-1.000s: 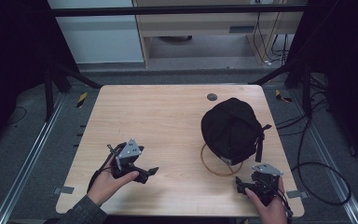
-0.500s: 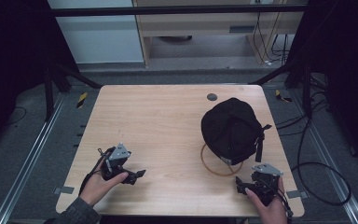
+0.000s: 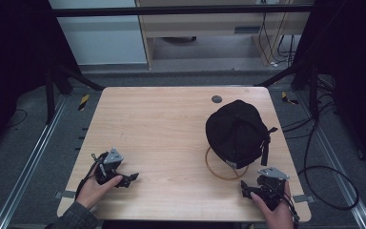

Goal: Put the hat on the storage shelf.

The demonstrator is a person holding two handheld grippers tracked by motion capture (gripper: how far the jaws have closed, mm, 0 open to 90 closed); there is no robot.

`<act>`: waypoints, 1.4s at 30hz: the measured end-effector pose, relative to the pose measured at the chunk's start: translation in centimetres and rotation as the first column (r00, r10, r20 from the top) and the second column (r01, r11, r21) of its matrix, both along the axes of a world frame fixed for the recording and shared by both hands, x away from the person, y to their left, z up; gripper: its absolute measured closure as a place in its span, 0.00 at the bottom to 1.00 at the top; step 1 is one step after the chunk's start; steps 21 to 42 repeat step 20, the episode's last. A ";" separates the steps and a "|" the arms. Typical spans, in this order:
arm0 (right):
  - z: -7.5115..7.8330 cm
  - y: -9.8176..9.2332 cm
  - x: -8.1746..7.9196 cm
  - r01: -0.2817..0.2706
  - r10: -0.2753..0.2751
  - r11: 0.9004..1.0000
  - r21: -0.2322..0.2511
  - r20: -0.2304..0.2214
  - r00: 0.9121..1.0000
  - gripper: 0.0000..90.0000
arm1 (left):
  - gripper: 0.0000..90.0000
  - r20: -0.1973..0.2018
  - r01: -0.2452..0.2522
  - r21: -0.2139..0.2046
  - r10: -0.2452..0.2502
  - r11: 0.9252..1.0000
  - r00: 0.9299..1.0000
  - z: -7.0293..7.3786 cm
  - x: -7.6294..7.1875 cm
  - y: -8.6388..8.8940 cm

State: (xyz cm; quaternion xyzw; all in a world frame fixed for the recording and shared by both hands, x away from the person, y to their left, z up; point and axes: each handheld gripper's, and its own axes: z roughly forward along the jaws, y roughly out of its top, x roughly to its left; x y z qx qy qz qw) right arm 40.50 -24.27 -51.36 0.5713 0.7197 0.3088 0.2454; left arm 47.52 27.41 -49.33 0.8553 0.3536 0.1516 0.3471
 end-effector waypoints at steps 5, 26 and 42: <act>0.0 0.0 0.0 0.000 0.000 1.000 0.000 0.000 1.000 0.00 | 0.05 -0.001 -0.026 0.012 0.026 1.000 1.000 -0.8 0.5 0.8; 0.0 0.0 0.0 0.000 0.000 1.000 0.000 0.000 1.000 0.00 | 0.01 0.013 -0.048 -0.009 0.048 0.999 0.999 -1.5 0.9 1.6; 0.0 0.0 0.0 0.000 0.000 1.000 0.000 0.000 1.000 0.00 | 0.01 0.013 -0.048 -0.009 0.048 0.999 0.999 -1.5 0.9 1.6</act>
